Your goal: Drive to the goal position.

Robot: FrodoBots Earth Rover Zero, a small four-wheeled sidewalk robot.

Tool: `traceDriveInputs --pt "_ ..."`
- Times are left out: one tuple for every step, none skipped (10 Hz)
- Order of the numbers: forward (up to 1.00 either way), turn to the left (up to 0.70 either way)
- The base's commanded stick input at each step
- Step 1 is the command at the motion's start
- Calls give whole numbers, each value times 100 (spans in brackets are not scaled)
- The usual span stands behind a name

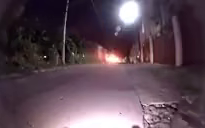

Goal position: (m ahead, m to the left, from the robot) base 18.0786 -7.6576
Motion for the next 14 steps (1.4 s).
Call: traceDriveInputs --pt "70 0" --pt "70 0" --pt "70 0" --pt "70 0" --pt "70 0" --pt "70 0" --pt "70 0" --pt "70 0" --pt "70 0" --pt "70 0" --pt "70 0" --pt "70 0" --pt "70 0" --pt "70 0"
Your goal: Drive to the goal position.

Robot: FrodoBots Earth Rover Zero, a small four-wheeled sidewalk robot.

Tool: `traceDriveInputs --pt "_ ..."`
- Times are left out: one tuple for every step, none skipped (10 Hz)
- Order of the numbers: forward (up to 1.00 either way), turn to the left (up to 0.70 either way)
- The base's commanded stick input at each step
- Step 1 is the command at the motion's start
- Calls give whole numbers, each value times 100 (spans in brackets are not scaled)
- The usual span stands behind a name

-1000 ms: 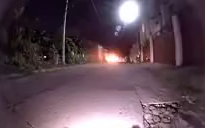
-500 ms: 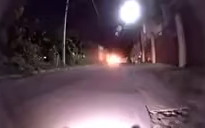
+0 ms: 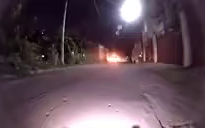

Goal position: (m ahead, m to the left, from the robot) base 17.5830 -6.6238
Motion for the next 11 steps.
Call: traceDriveInputs --pt "70 0" --pt "70 0" --pt "70 0" --pt "70 0" --pt "70 0" --pt "70 -2" --pt "70 -35" --pt "70 -35" --pt "70 -35" --pt "70 -35" --pt "70 -35"
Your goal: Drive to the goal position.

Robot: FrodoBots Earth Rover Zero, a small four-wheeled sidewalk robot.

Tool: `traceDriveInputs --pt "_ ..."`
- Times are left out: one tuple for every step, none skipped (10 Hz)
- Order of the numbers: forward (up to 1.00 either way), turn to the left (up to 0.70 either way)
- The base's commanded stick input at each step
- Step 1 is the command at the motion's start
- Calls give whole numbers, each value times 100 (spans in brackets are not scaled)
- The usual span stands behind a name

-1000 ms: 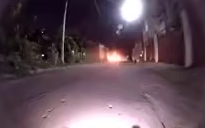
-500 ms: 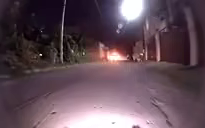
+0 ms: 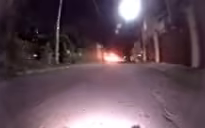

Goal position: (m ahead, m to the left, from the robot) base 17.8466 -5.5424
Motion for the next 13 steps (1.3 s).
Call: traceDriveInputs --pt "70 -35" --pt "70 -35" --pt "70 -33" --pt "70 -27" --pt "70 -22" --pt "70 -16" --pt "70 -10" --pt "70 -4" --pt "70 0" --pt "70 0" --pt "70 0" --pt "70 0" --pt "70 0"
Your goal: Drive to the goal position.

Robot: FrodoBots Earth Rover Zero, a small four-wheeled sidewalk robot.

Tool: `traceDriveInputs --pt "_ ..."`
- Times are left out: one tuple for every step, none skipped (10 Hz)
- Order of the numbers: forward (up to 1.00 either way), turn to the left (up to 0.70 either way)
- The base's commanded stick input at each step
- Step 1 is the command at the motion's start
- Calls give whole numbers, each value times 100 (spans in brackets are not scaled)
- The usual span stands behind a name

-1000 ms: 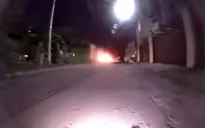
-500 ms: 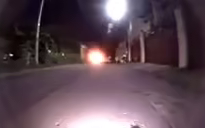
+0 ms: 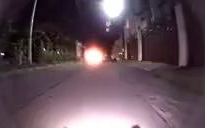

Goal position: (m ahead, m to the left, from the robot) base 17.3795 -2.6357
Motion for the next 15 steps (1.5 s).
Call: traceDriveInputs --pt "70 0" --pt "70 0" --pt "70 0" --pt "70 0" --pt "70 0" --pt "70 0" --pt "70 0" --pt "70 0" --pt "70 -7" --pt "70 -19" --pt "70 -32" --pt "70 -35" --pt "70 -32" --pt "70 -20" --pt "70 -7"
